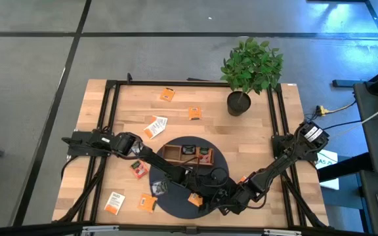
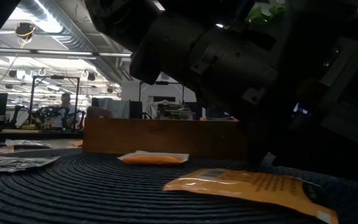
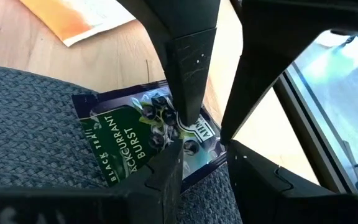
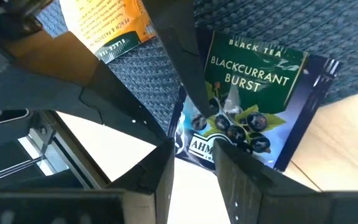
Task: Pick & Place Tea
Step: Put the black tea bag into the middle section of the wooden organizer
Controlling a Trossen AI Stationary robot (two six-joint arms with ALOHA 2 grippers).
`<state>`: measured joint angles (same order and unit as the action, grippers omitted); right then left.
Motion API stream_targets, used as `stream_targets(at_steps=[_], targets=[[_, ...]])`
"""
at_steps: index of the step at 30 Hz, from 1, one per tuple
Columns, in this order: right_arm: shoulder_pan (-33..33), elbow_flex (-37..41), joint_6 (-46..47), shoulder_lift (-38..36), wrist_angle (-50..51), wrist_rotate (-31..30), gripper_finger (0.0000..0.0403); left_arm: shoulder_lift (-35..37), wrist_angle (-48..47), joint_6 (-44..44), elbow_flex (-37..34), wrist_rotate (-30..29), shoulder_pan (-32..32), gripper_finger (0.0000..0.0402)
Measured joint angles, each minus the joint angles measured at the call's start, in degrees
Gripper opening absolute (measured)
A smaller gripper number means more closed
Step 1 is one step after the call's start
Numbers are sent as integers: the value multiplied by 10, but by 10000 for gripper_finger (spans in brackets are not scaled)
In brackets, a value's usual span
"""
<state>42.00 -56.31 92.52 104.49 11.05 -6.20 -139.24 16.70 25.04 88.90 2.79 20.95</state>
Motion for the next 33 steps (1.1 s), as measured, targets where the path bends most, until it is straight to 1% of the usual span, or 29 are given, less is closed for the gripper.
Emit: stream_targets(at_steps=[4,14,19,24,27,33], targets=[[0,-7,3,0,12,14,120,1,-4,6,0,-3,0,120],[1,-8,16,0,-2,29,120,1,-8,17,-1,-2,-2,120],[4,-15,15,-3,-37,65,120,1,-9,36,-2,-38,-8,120],[3,-13,12,-1,-33,58,120,1,-8,34,-2,-37,-10,120],[5,-12,15,-1,-16,22,120,1,-6,30,-2,-31,-10,120],[5,-12,60,-21,91,-15,120,1,-6,23,-2,-22,-6,120]])
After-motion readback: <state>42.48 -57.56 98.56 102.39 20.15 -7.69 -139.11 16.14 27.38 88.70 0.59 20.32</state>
